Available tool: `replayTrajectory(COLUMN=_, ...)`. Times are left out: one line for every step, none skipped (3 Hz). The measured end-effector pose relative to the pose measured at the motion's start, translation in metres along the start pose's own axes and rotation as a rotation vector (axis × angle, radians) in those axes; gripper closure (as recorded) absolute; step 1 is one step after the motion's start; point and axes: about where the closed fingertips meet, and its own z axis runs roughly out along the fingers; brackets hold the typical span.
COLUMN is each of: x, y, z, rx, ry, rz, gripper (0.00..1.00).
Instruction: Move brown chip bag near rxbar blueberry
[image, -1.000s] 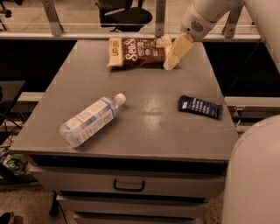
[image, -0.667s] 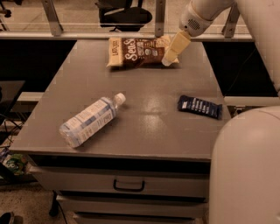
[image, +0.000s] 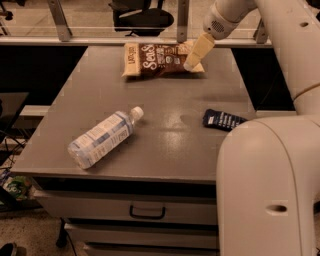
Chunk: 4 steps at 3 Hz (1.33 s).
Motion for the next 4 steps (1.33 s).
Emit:
replayTrajectory(x=-0.004, y=-0.013, z=0.020, rx=0.016, ry=0.013, rz=0.047, gripper=0.00)
replayTrajectory(x=-0.006, y=-0.020, z=0.041, rx=0.020, ry=0.024, rz=0.102, gripper=0.00)
replayTrajectory(x=-0.010, y=-0.021, z=0.057, rx=0.015, ry=0.027, rz=0.133, gripper=0.00)
replayTrajectory(x=-0.006, y=-0.023, z=0.078, rx=0.016, ry=0.060, rz=0.156, gripper=0.00)
